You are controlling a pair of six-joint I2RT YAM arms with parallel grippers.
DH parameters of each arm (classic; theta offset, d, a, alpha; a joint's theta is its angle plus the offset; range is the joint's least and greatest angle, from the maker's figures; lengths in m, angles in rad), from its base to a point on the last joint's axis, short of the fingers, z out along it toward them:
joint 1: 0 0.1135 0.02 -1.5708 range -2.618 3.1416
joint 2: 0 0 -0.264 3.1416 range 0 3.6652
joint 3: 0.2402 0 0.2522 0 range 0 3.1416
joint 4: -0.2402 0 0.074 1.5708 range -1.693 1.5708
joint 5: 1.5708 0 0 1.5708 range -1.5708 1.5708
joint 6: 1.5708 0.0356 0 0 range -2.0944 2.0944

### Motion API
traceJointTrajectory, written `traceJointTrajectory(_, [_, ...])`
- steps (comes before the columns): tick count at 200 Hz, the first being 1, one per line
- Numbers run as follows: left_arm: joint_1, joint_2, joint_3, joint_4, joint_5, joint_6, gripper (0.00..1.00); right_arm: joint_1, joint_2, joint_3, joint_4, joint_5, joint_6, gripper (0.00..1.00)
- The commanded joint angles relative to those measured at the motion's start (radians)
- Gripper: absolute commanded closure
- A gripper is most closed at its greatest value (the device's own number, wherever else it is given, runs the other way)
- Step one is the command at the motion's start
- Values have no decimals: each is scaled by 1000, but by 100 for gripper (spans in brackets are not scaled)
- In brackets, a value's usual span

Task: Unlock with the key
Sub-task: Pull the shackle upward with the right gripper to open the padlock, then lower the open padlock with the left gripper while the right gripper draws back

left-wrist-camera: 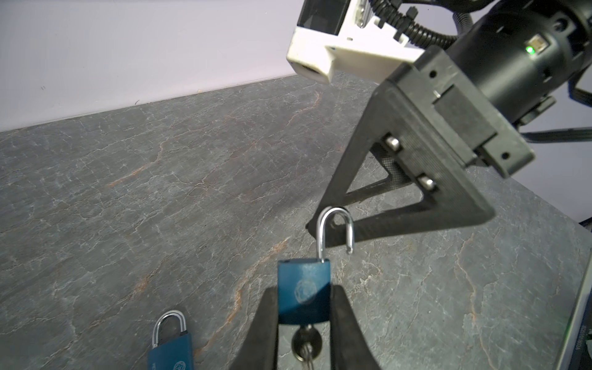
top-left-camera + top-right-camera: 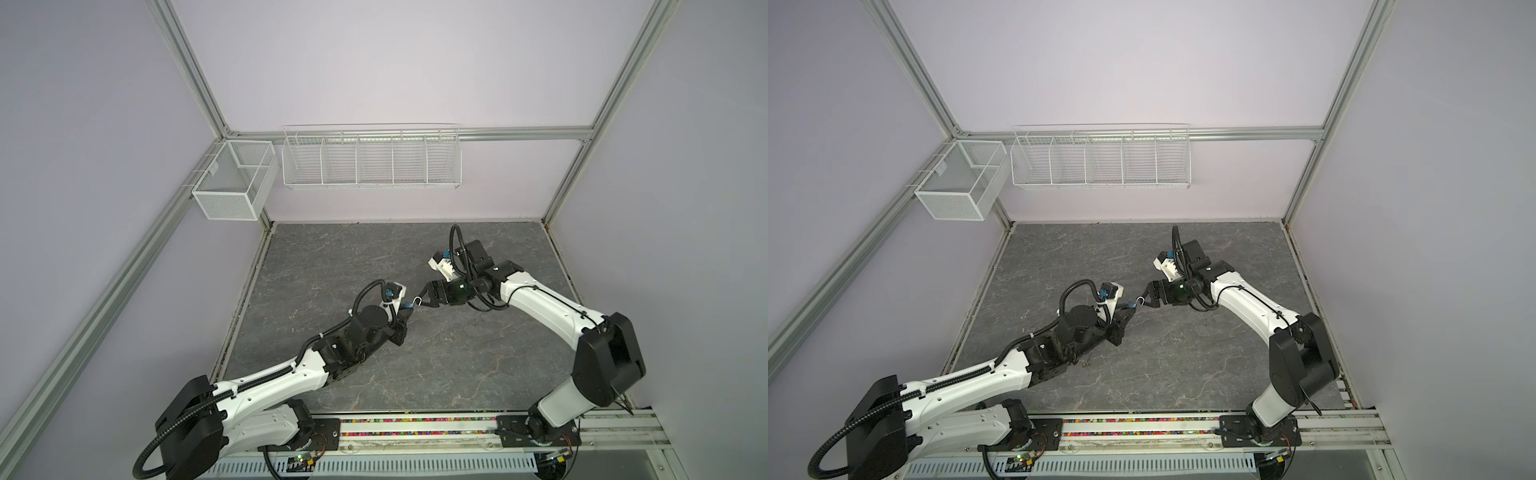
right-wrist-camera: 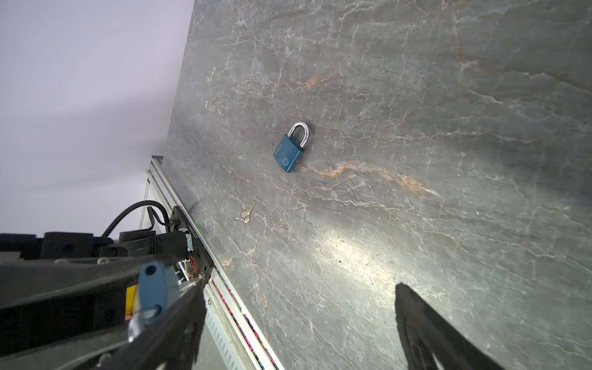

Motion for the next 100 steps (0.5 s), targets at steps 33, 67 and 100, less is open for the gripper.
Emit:
traceJointTrajectory(33, [1, 54, 35, -11, -128, -79, 100, -15, -114, -32, -42, 120, 28, 6])
traceJointTrajectory(67, [2, 168, 125, -91, -199, -138, 100, -15, -204, -29, -84, 264, 89, 3])
traceJointTrajectory(100, [2, 340, 312, -324, -355, -295, 100, -10, -333, -71, -35, 257, 168, 9])
